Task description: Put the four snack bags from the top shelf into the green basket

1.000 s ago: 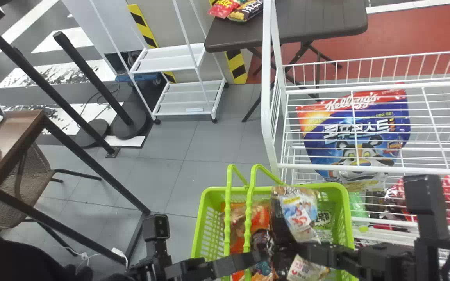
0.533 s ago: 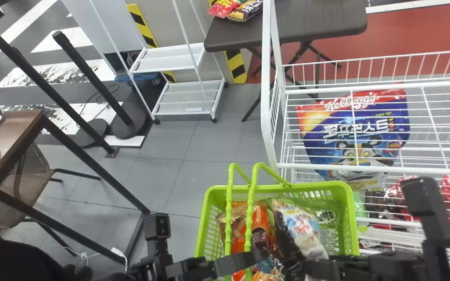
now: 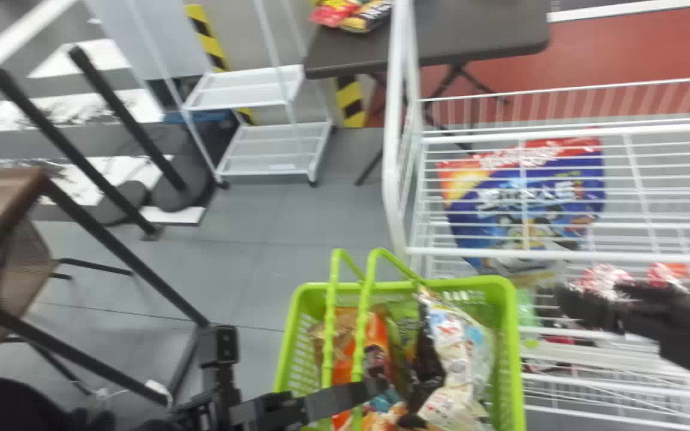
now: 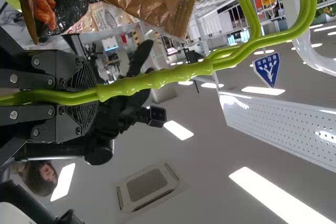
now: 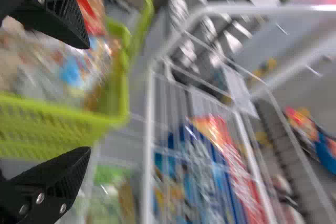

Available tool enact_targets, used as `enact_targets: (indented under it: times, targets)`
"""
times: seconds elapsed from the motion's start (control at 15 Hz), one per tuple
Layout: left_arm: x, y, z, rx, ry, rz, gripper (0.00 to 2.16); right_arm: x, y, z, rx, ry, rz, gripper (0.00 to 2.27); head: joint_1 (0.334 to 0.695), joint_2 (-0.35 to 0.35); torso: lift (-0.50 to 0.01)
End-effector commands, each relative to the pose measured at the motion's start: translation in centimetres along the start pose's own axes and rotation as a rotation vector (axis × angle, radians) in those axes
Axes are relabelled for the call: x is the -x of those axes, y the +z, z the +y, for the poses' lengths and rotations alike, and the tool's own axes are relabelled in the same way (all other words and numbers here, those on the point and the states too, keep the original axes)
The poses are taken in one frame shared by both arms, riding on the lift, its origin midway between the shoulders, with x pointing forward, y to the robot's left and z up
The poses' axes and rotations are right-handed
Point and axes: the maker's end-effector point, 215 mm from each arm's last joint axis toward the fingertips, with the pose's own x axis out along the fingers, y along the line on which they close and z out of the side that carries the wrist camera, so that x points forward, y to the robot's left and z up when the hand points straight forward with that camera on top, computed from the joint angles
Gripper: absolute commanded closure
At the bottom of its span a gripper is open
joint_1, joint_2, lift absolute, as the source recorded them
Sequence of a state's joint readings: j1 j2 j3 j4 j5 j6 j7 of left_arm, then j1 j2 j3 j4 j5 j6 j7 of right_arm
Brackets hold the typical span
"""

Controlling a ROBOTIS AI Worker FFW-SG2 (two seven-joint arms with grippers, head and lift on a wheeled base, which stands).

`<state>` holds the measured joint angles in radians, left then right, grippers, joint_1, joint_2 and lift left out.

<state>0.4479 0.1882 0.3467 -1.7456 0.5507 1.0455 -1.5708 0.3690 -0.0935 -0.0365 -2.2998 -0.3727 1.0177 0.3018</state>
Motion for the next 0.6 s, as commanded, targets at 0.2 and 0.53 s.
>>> enact_targets:
  times: [0.2, 0.53]
  targets:
    - [0.0, -0.1, -0.2, 0.000, -0.009, 0.000, 2.15, 2.0, 2.6, -5.2, 0.309, -0.239, -0.316, 0.03, 0.695, 0.025, 0.000]
    - [-0.2, -0.5, -0.1, 0.007, -0.011, -0.011, 2.15, 3.2, 0.7, -3.1, 0.385, -0.219, -0.429, 0.03, 0.695, 0.012, 0.000]
